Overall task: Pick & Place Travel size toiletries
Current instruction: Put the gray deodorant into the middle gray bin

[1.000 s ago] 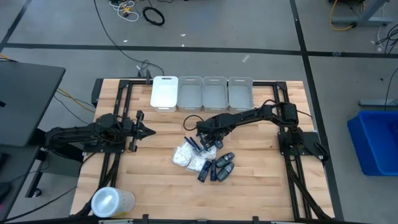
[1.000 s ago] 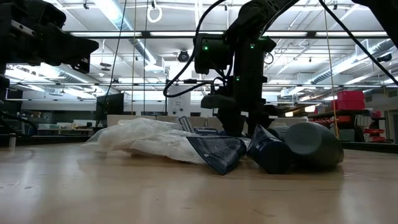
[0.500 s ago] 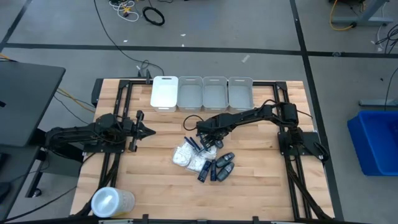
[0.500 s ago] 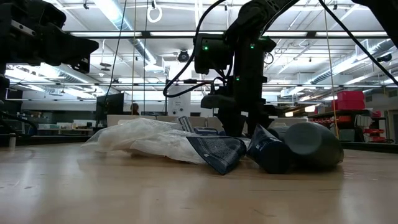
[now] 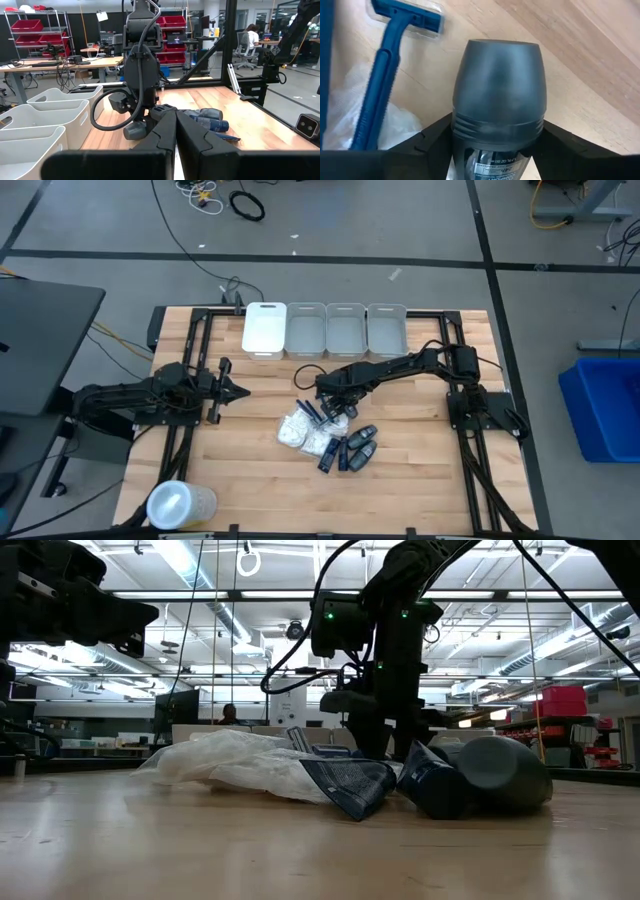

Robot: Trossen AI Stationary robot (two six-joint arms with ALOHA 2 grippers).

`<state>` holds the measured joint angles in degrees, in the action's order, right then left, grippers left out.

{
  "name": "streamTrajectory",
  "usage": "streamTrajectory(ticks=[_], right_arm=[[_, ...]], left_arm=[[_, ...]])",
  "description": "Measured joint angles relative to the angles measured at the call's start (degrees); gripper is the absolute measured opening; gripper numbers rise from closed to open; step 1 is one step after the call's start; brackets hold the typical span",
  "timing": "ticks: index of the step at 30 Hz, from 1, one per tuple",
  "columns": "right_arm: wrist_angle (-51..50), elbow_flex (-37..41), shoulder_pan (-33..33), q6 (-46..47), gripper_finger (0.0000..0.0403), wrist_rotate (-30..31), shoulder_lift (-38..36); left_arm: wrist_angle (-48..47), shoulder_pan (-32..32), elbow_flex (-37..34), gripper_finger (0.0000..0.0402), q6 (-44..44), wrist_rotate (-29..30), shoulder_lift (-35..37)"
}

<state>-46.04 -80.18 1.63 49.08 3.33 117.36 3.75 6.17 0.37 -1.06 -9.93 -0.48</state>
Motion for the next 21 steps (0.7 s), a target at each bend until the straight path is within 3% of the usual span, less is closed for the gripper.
streamTrajectory(ticks=[10,17,21], right_arm=[[0.0,0.0,0.0,0.0,0.0215,0.0,0.0],[-0.9,0.0,0.0,0.0,0.0238,-0.1,-0.4],[-2.1,0.0,0.0,0.0,0.0229,-0.1,-2.0]], left_arm=[[0.0,0.0,0.0,0.0016,0.0,0.0,0.0],[0.0,0.0,0.0,0.0016,0.0,0.0,0.0],[0.0,0.0,0.0,0.0016,0.0,0.0,0.0]])
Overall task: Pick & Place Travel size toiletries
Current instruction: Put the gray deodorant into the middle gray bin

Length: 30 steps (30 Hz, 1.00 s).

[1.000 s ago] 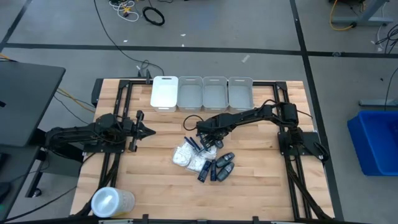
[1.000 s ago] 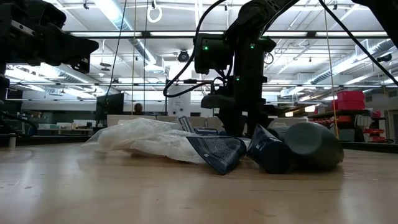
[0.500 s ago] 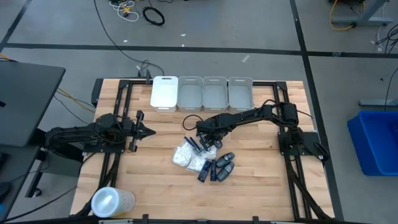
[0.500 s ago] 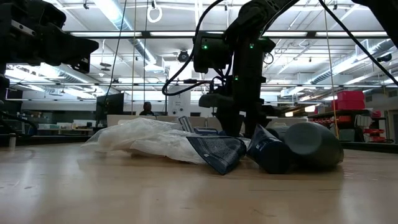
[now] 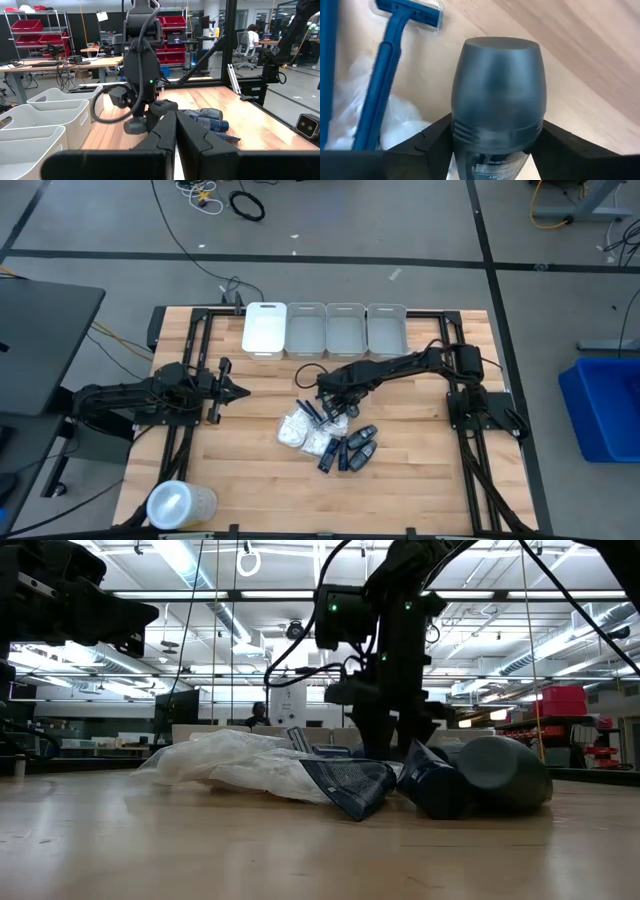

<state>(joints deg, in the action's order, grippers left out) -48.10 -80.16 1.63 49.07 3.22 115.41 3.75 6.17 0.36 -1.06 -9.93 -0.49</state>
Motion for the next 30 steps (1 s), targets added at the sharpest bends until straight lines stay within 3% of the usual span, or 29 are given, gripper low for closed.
streamTrajectory(ticks=[5,12,19,26,30], right_arm=[[-0.7,0.0,0.0,0.0,0.0215,0.2,-2.8],[-1.1,0.0,0.0,0.0,0.0241,0.2,-5.8],[-1.0,0.0,0.0,-0.5,0.0214,1.2,-8.4],[-0.9,0.0,0.3,-1.5,0.0231,1.3,-10.0],[-0.8,0.0,0.3,-2.0,0.022,2.0,-10.2]], left_arm=[[0.0,0.0,0.0,0.0016,0.0,0.0,0.0],[0.0,0.0,0.0,0.0016,0.0,0.0,0.0],[0.0,0.0,0.0,0.0016,0.0,0.0,0.0],[0.0,0.0,0.0,0.0016,0.0,0.0,0.0],[0.0,0.0,0.0,0.0016,0.0,0.0,0.0]])
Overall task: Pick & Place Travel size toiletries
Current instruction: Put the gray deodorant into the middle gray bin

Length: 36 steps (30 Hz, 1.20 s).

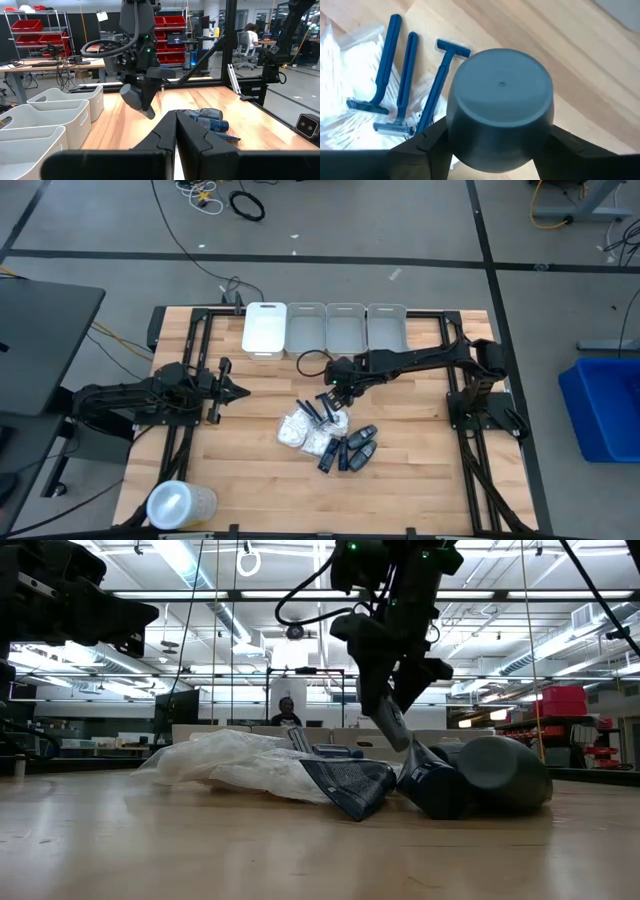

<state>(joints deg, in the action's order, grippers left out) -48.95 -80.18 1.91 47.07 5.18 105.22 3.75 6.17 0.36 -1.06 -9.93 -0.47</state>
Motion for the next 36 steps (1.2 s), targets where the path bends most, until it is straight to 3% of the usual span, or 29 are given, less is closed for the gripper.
streamTrajectory(ticks=[10,27,36], right_arm=[[0.1,0.0,1.3,-1.3,0.0223,0.3,-0.8],[5.8,-0.2,10.1,-8.6,0.0224,3.9,-8.9],[6.8,-0.2,13.5,-11.7,0.0221,3.8,-9.5]], left_arm=[[0.0,0.0,0.0,0.0016,0.0,0.0,0.0],[0.0,0.0,0.0,0.0016,0.0,0.0,0.0],[0.0,0.0,0.0,0.0016,0.0,0.0,0.0]])
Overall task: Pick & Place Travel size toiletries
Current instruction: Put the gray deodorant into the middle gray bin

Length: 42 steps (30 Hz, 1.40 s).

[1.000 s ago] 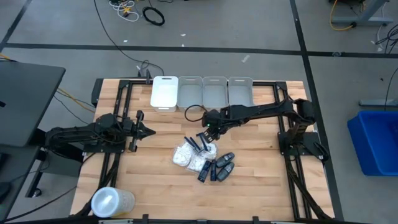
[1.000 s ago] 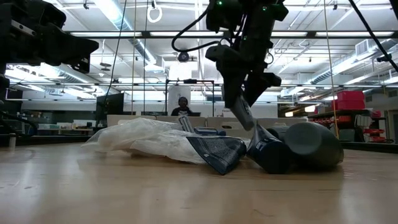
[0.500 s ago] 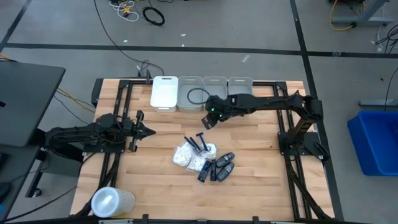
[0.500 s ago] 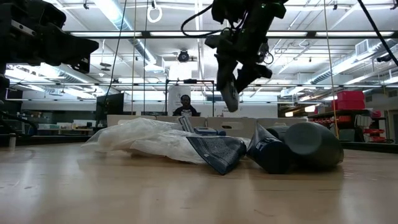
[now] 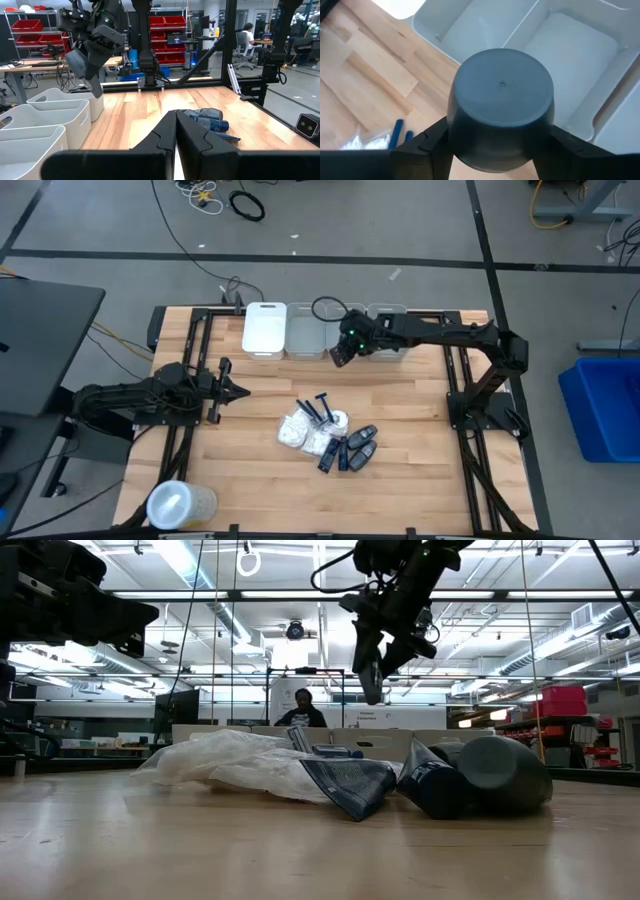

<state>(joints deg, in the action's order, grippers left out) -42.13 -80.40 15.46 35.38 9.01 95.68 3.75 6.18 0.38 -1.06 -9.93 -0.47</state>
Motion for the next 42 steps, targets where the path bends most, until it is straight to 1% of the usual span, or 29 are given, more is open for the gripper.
streamTrajectory(ticks=[4,8,11,14,16,18,24,26,30,32,38,42], right_arm=[[0.2,0.0,1.4,-1.8,0.0228,-0.1,0.0],[1.7,0.0,3.6,-3.9,0.0215,0.0,0.0],[4.1,0.0,5.3,-6.1,0.0214,1.0,0.0],[5.8,0.0,6.9,-8.4,0.0224,2.8,0.0],[6.5,0.0,7.8,-9.5,0.0231,3.0,0.0],[6.8,0.0,8.5,-9.8,0.0231,3.0,0.0],[6.8,0.0,9.6,-10.0,0.0214,3.0,0.0],[6.8,0.0,9.9,-10.0,0.0215,3.0,0.0],[7.1,0.0,10.3,-10.4,0.0235,2.9,1.3],[7.0,0.0,10.4,-10.4,0.0238,2.9,2.3],[6.8,0.0,11.0,-10.4,0.0215,2.9,4.8],[6.8,0.0,11.3,-10.4,0.022,2.8,6.2]], left_arm=[[0.0,0.0,0.0,0.0016,0.0,0.0,0.0],[0.0,0.0,0.0,0.0016,0.0,0.0,0.0],[0.0,0.0,0.0,0.0016,0.0,0.0,0.0],[0.0,0.0,0.0,0.0016,0.0,0.0,0.0],[0.0,0.0,0.0,0.0016,0.0,0.0,0.0],[0.0,0.0,0.0,0.0016,0.0,0.0,0.0],[0.0,0.0,0.0,0.0016,0.0,0.0,0.0],[0.0,0.0,0.0,0.0016,0.0,0.0,0.0],[0.0,0.0,0.0,0.0016,0.0,0.0,0.0],[0.0,0.0,0.0,0.0016,0.0,0.0,0.0],[0.0,0.0,0.0,0.0016,0.0,0.0,0.0],[0.0,0.0,0.0,0.0016,0.0,0.0,0.0]])
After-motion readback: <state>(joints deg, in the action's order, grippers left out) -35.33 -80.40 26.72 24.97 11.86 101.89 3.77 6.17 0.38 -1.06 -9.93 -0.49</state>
